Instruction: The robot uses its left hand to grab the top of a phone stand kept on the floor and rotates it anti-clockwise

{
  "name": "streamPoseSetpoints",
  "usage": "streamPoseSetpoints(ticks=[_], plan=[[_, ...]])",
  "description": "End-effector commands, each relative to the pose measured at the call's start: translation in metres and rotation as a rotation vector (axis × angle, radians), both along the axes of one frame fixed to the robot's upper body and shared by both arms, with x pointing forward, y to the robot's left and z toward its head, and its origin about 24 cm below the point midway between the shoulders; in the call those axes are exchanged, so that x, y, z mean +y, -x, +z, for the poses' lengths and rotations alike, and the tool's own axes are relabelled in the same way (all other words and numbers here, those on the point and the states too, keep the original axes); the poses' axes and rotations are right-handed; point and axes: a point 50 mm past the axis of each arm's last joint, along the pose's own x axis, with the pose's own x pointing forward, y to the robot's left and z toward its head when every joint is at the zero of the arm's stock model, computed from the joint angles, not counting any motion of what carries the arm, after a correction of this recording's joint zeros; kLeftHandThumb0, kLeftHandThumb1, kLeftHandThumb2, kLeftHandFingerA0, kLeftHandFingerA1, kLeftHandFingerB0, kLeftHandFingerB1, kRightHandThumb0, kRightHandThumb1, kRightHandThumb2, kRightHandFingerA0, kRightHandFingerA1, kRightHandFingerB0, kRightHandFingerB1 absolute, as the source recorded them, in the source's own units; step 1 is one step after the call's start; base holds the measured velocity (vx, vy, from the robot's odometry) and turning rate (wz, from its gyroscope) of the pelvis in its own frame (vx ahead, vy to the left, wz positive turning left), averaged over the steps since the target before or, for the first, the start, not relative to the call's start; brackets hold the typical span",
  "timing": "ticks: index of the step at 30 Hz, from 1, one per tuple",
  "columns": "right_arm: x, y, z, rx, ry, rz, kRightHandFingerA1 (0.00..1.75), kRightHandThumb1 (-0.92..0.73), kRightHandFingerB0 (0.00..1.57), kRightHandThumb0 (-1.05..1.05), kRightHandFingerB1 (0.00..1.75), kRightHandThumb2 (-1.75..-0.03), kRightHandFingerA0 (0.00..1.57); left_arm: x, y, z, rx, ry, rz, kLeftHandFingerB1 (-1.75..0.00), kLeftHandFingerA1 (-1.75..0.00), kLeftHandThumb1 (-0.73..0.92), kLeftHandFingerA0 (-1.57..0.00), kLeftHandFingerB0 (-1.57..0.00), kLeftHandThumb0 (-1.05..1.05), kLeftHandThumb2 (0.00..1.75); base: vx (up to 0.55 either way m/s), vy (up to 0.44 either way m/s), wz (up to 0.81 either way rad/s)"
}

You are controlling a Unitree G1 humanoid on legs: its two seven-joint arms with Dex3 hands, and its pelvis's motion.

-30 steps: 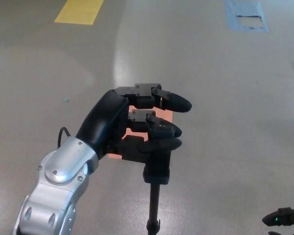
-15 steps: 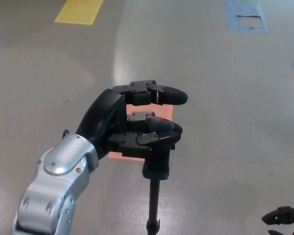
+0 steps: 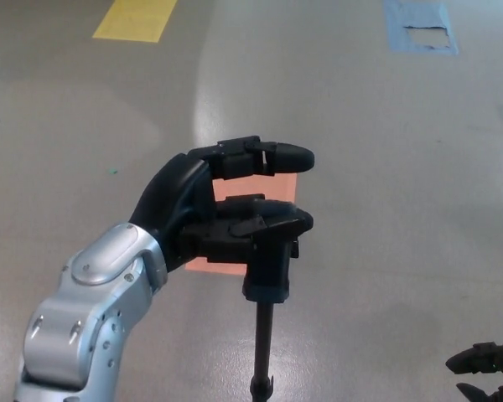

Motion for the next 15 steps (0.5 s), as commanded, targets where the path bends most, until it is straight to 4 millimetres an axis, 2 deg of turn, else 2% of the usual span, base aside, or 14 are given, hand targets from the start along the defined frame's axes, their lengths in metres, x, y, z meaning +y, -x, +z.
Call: streamPoseSetpoints(ticks=[1, 15], plan=[[-0.0062, -0.0076, 0.0087, 0.014, 0.027, -0.003, 0.55, -0.68, 0.26, -0.6, 0.45, -0.91, 0.53, 0.0037, 0.0032, -0.0254, 0.496, 0.071, -0.053, -0.53, -0.65, 0.57, -0.93, -0.74, -0.01, 0.55, 0.0, 0.0, 0.0], [-0.0048, -0.0113, 0.0118, 0.004, 0.028, 0.004, 0.55, -0.68, 0.25, -0.6, 0.45, -0.91, 0.53, 0.0053, 0.0015, -0.0254, 0.53, 0.04, -0.058, -0.53, -0.65, 0.57, -0.92, -0.75, 0.01, 0.55, 0.0, 0.0, 0.0]])
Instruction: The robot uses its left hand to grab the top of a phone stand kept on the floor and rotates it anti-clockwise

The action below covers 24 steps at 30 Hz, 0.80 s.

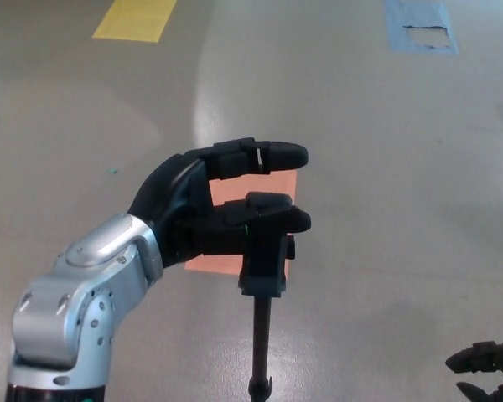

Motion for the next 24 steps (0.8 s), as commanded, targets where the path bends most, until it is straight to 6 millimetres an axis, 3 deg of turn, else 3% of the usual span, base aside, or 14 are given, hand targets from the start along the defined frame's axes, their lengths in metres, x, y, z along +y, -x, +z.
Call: streamPoseSetpoints(ticks=[1, 24], plan=[[-0.0051, -0.0105, 0.0113, 0.006, 0.03, 0.007, 0.55, -0.68, 0.25, -0.6, 0.45, -0.91, 0.53, 0.0021, 0.0066, -0.0258, 0.396, -0.003, -0.051, -0.53, -0.65, 0.57, -0.92, -0.75, 0.01, 0.55, 0.0, 0.0, 0.0], [-0.0043, -0.0135, 0.0137, -0.002, 0.034, 0.01, 0.55, -0.68, 0.26, -0.59, 0.45, -0.91, 0.53, 0.0008, 0.0065, -0.0236, 0.429, -0.009, -0.054, -0.53, -0.65, 0.59, -0.92, -0.73, -0.03, 0.56, 0.0, 0.0, 0.0]])
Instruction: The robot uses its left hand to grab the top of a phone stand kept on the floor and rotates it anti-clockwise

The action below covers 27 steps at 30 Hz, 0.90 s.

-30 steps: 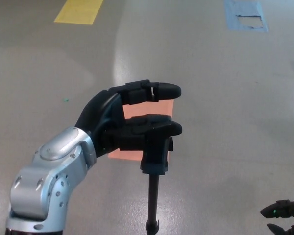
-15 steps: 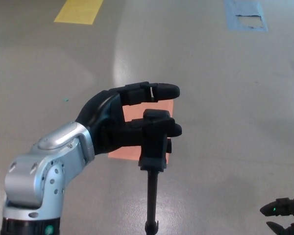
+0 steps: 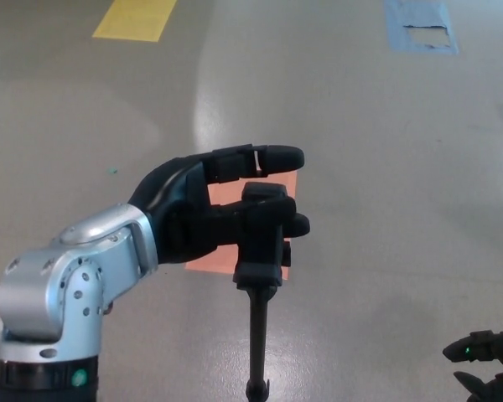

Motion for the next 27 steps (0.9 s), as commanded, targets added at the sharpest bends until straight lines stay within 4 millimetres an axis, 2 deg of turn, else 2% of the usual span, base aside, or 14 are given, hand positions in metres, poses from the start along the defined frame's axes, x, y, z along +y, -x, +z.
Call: streamPoseSetpoints(ticks=[1, 8, 10, 11, 12, 13, 14, 15, 16, 19, 20, 21, 27], plan=[[-0.007, -0.005, 0.007, 0.023, 0.033, -0.001, 0.55, -0.68, 0.26, -0.6, 0.45, -0.91, 0.54, -0.001, 0.01, -0.024, 0.245, -0.037, -0.031, -0.54, -0.65, 0.59, -0.93, -0.73, -0.02, 0.56, 0.0, 0.0, 0.0], [-0.007, -0.005, 0.007, 0.024, 0.039, 0.004, 0.55, -0.68, 0.27, -0.6, 0.45, -0.92, 0.54, -0.003, 0.013, -0.023, 0.173, 0.05, -0.082, -0.53, -0.63, 0.58, -0.86, -0.69, 0.0, 0.56, 0.0, 0.0, 0.0], [-0.007, -0.005, 0.007, 0.025, 0.038, 0.004, 0.55, -0.68, 0.27, -0.6, 0.45, -0.92, 0.53, -0.003, 0.014, -0.021, 0.08, 0.062, -0.114, -0.48, -0.57, 0.57, -0.8, -0.64, -0.07, 0.57, 0.0, 0.0, 0.0], [-0.007, -0.005, 0.007, 0.024, 0.037, 0.005, 0.55, -0.68, 0.27, -0.6, 0.45, -0.92, 0.53, -0.003, 0.015, -0.02, 0.051, 0.056, -0.127, -0.43, -0.51, 0.54, -0.7, -0.6, -0.13, 0.55, 0.0, 0.0, 0.0], [-0.007, -0.006, 0.007, 0.024, 0.036, 0.005, 0.55, -0.68, 0.27, -0.6, 0.45, -0.92, 0.53, -0.003, 0.015, -0.019, 0.036, 0.051, -0.136, -0.43, -0.51, 0.54, -0.7, -0.6, -0.13, 0.55, 0.0, 0.0, 0.0], [-0.006, -0.006, 0.007, 0.024, 0.04, 0.004, 0.55, -0.68, 0.27, -0.6, 0.45, -0.92, 0.53, -0.003, 0.015, -0.017, -0.024, 0.032, -0.155, -0.37, -0.45, 0.48, -0.54, -0.51, -0.26, 0.54, 0.0, 0.0, 0.0], [-0.006, -0.005, 0.007, 0.023, 0.037, 0.003, 0.56, -0.67, 0.26, -0.6, 0.45, -0.91, 0.54, -0.003, 0.015, -0.015, -0.07, 0.029, -0.169, -0.49, -0.52, 0.29, -0.13, -0.09, -0.25, 0.86, 0.0, 0.0, 0.0], [-0.006, -0.005, 0.007, 0.021, 0.034, 0.003, 0.56, -0.67, 0.26, -0.6, 0.45, -0.91, 0.54, -0.003, 0.015, -0.014, -0.101, 0.027, -0.18, -0.49, -0.52, 0.29, -0.13, -0.09, -0.25, 0.86, 0.0, 0.0, 0.0], [-0.006, -0.005, 0.007, 0.022, 0.033, 0.003, 0.55, -0.68, 0.26, -0.6, 0.45, -0.91, 0.54, -0.001, 0.014, -0.011, -0.13, 0.026, -0.186, -0.46, -0.5, 0.23, -0.03, 0.0, -0.32, 0.84, 0.0, 0.0, 0.0], [-0.006, -0.005, 0.007, 0.023, 0.035, 0.004, 0.55, -0.68, 0.26, -0.6, 0.45, -0.91, 0.54, 0.0, 0.013, -0.009, -0.162, 0.023, -0.19, -0.46, -0.5, 0.23, -0.03, 0.0, -0.32, 0.84, 0.0, 0.0, 0.0], [-0.006, -0.005, 0.006, 0.026, 0.041, 0.003, 0.42, -0.8, 0.29, -0.54, 0.33, -0.64, 0.58, 0.003, 0.011, -0.005, -0.196, 0.021, -0.187, -0.27, -0.31, 0.41, -0.05, -0.09, -0.64, 0.74, 0.0, 0.0, 0.0], [-0.006, -0.005, 0.007, 0.026, 0.042, 0.003, 0.55, -0.68, 0.27, -0.59, 0.45, -0.91, 0.53, 0.004, 0.01, -0.001, -0.225, 0.023, -0.183, -0.21, -0.24, 0.41, -0.02, -0.07, -0.65, 0.77, 0.0, 0.0, 0.0], [-0.006, -0.006, 0.008, 0.025, 0.046, 0.009, 0.55, -0.68, 0.26, -0.58, 0.45, -0.93, 0.52, 0.009, 0.008, 0.011, -0.399, -0.058, -0.16, -0.14, -0.22, 0.43, -0.02, -0.05, -0.69, 0.8, 0.0, 0.0, 0.0]])
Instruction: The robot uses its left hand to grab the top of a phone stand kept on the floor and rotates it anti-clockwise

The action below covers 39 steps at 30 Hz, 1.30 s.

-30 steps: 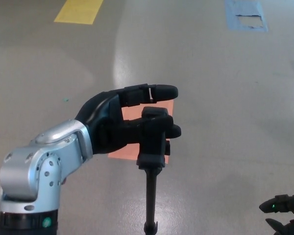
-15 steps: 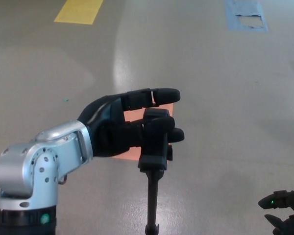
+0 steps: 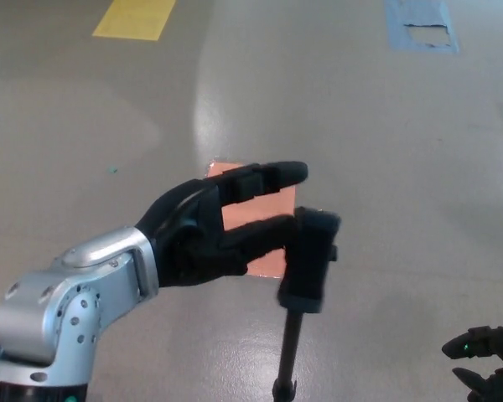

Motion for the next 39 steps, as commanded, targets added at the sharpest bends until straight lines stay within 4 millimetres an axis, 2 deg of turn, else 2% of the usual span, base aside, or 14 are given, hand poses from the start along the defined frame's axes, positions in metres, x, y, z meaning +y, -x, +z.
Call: streamPoseSetpoints(ticks=[1, 4, 10, 18, 22, 27, 31, 32, 33, 34, 35, 37, 38, 39], plan=[[-0.007, -0.001, 0.004, 0.01, 0.027, -0.009, 0.55, -0.68, 0.26, -0.58, 0.45, -0.93, 0.52, 0.013, -0.003, 0.021, -0.357, -0.077, 0.003, -0.15, -0.19, 0.41, -0.01, -0.03, -0.67, 0.79, 0.0, 0.0, 0.0], [-0.007, -0.001, 0.004, 0.01, 0.032, -0.005, 0.55, -0.68, 0.27, -0.58, 0.45, -0.92, 0.52, 0.013, 0.0, 0.022, -0.419, -0.13, -0.004, -0.16, -0.17, 0.41, -0.01, -0.03, -0.67, 0.8, 0.0, 0.0, 0.0], [-0.007, -0.001, 0.003, 0.015, 0.024, -0.01, 0.54, -0.68, 0.27, -0.59, 0.45, -0.91, 0.52, 0.012, 0.003, 0.022, -0.453, -0.146, -0.028, -0.01, 0.0, 0.46, 0.0, 0.0, -0.77, 0.8, 0.0, 0.0, 0.0], [-0.007, -0.001, 0.004, 0.015, 0.018, -0.012, 0.55, -0.68, 0.26, -0.58, 0.45, -0.92, 0.53, 0.015, 0.004, 0.019, -0.441, -0.111, -0.026, 0.0, 0.0, 0.46, 0.0, 0.0, -0.78, 0.81, 0.0, 0.0, 0.0], [-0.007, -0.002, 0.004, 0.014, 0.018, -0.021, 0.55, -0.68, 0.27, -0.59, 0.45, -0.91, 0.53, 0.029, 0.001, 0.009, -0.433, -0.132, 0.057, -0.08, -0.09, 0.5, 0.0, 0.0, -0.8, 0.88, 0.0, 0.0, 0.0], [-0.008, 0.001, 0.001, 0.021, 0.027, -0.008, 0.55, -0.68, 0.25, -0.58, 0.45, -0.93, 0.53, 0.056, -0.006, -0.015, -0.404, -0.219, 0.248, -0.07, -0.12, 0.64, 0.0, 0.0, -0.87, 0.99, 0.0, 0.0, 0.0], [-0.008, 0.003, 0.0, 0.027, 0.028, -0.005, 0.55, -0.68, 0.26, -0.58, 0.45, -0.92, 0.53, 0.079, -0.008, -0.038, -0.369, -0.309, 0.368, -0.17, -0.22, 0.7, 0.0, 0.0, -0.75, 1.04, 0.0, 0.0, 0.0], [-0.008, 0.006, -0.002, 0.035, 0.027, -0.004, 0.55, -0.68, 0.27, -0.59, 0.45, -0.91, 0.53, 0.092, -0.006, -0.055, -0.339, -0.388, 0.401, -0.19, -0.23, 0.73, 0.0, 0.0, -0.72, 1.06, 0.0, 0.0, 0.0], [-0.008, 0.006, -0.003, 0.037, 0.026, -0.004, 0.55, -0.68, 0.27, -0.59, 0.45, -0.91, 0.53, 0.095, -0.005, -0.059, -0.332, -0.407, 0.407, -0.19, -0.23, 0.73, 0.0, 0.0, -0.72, 1.06, 0.0, 0.0, 0.0], [-0.008, 0.008, -0.004, 0.041, 0.025, -0.003, 0.55, -0.68, 0.27, -0.59, 0.45, -0.91, 0.53, 0.1, -0.004, -0.066, -0.314, -0.446, 0.415, -0.14, -0.15, 0.73, 0.0, 0.0, -0.73, 0.95, 0.0, 0.0, 0.0], [-0.008, 0.011, -0.007, 0.048, 0.025, -0.002, 0.55, -0.68, 0.28, -0.58, 0.46, -0.92, 0.53, 0.111, 0.001, -0.084, -0.27, -0.521, 0.438, -0.17, -0.25, 0.75, -0.04, -0.04, -0.79, 1.03, 0.0, 0.0, 0.0], [-0.008, 0.013, -0.009, 0.053, 0.027, -0.001, 0.55, -0.68, 0.28, -0.58, 0.46, -0.92, 0.53, 0.119, 0.006, -0.098, -0.233, -0.577, 0.456, -0.17, -0.25, 0.75, -0.04, -0.04, -0.79, 1.03, 0.0, 0.0, 0.0], [-0.009, 0.016, -0.011, 0.065, 0.028, -0.003, 0.55, -0.68, 0.27, -0.59, 0.45, -0.92, 0.54, 0.128, 0.014, -0.117, -0.191, -0.687, 0.476, -0.24, -0.36, 0.72, -0.07, -0.07, -0.77, 1.01, 0.0, 0.0, 0.0], [-0.009, 0.017, -0.012, 0.068, 0.028, -0.003, 0.55, -0.68, 0.27, -0.59, 0.45, -0.92, 0.54, 0.13, 0.016, -0.122, -0.182, -0.715, 0.48, -0.24, -0.36, 0.72, -0.07, -0.07, -0.77, 1.01, 0.0, 0.0, 0.0]])
